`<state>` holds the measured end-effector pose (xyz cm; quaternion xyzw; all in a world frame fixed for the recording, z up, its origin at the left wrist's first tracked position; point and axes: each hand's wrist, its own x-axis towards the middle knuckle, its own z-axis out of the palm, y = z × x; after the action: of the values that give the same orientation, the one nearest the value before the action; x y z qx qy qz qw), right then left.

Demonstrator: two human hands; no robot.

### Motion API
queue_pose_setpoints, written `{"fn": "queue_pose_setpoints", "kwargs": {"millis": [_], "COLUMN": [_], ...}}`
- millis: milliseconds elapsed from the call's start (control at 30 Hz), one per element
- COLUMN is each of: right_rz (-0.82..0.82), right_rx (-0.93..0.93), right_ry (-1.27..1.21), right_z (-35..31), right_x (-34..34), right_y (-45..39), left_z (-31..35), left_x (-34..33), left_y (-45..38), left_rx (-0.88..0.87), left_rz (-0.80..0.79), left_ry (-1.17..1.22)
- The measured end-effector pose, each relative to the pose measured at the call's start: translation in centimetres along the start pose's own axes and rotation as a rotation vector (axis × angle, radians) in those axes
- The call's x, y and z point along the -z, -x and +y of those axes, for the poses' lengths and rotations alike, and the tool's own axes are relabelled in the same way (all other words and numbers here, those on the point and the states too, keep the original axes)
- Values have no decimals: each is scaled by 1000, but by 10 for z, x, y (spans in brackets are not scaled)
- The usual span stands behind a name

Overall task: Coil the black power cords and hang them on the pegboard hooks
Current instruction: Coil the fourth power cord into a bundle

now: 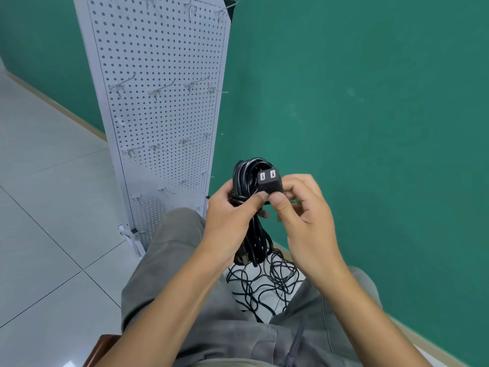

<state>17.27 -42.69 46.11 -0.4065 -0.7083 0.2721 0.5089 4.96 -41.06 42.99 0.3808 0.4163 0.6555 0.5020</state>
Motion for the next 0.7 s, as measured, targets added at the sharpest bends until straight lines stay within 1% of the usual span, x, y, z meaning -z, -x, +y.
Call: {"fn": "queue_pose_setpoints", "kwargs": {"millis": [100, 167, 233, 400, 533, 600, 700], "right_rz": [8, 37, 84, 184, 225, 233, 240], "right_rx": [40, 5, -22, -80, -47, -24, -36], "right_ry": [19, -42, -125, -307, -285, -236, -187], "right_z": [-10, -14, -17, -19, -16, -16, -12], "right_x": [-1, -4, -7, -6, -1, -2, -5], "right_y": [2, -1, -5, -12, -12, -12, -12], "left_z": [3, 5, 5, 5, 4, 5, 8], "left_x": [-1, -1, -2, -3, -6, -10, -12], "left_y": [-3, -4, -1, 1, 4, 8, 12], "left_rx": [-109, -188, -220, -201, -166, -142, -103], "left_rz": [7, 15, 15, -8, -37, -49, -45], "left_ry": [-72, -143, -141, -85, -41, -5, 66]}}
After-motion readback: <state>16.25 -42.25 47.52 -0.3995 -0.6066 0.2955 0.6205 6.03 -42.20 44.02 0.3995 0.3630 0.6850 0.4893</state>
